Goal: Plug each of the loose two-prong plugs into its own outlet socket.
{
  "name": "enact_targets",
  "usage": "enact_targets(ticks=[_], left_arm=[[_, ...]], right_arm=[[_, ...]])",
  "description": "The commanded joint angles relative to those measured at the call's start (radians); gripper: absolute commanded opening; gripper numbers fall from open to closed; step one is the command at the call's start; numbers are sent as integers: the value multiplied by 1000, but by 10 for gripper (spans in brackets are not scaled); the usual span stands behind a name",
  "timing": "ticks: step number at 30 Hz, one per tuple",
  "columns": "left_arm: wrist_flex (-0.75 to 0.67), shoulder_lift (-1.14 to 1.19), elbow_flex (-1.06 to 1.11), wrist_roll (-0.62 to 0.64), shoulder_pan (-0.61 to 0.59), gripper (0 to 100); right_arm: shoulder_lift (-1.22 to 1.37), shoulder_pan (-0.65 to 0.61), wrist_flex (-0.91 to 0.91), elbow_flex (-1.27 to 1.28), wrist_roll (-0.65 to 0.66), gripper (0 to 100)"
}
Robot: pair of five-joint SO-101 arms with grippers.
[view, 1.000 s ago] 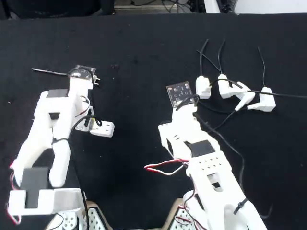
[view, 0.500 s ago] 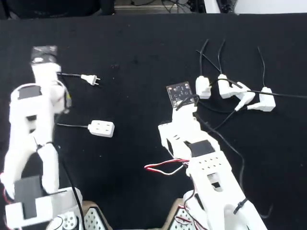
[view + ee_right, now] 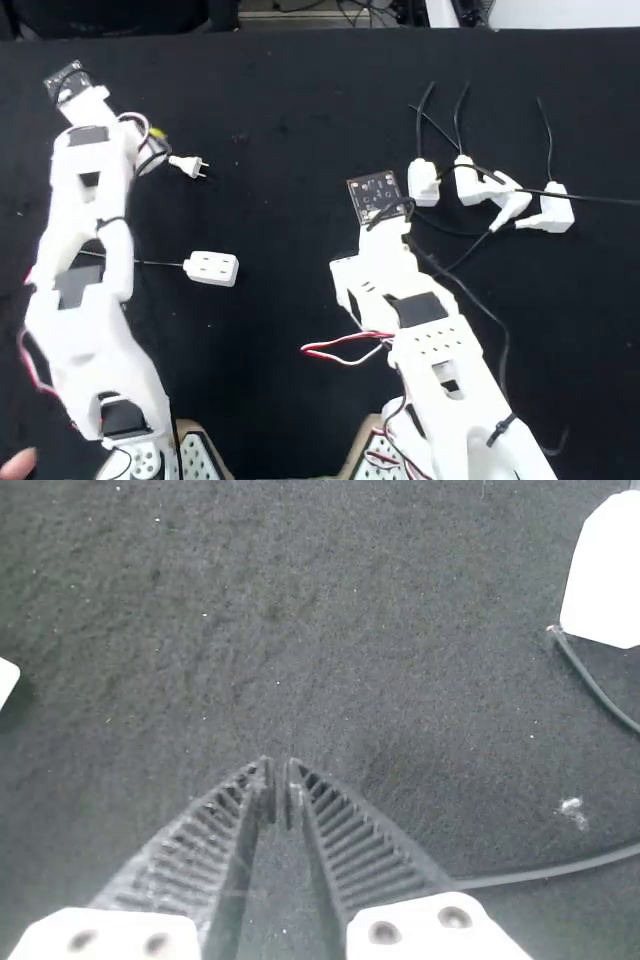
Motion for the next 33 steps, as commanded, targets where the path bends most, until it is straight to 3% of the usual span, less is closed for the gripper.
enact_targets(ticks=[1, 7, 12, 18, 25, 33], left_arm=[[-6, 100, -202, 66, 31, 256], [6, 264, -355, 66, 45, 254], [124, 325, -449, 68, 44, 245], [233, 358, -513, 66, 42, 20], [295, 374, -526, 71, 24, 30], [605, 264, -687, 31, 21, 30]], right_arm=[[-22, 15, -18, -22, -6, 18], [-22, 15, -18, -22, -6, 18], [-22, 15, -18, -22, -6, 18], [-22, 15, -18, -22, -6, 18], [-22, 15, -18, -22, -6, 18], [-24, 15, -18, -22, -6, 18]])
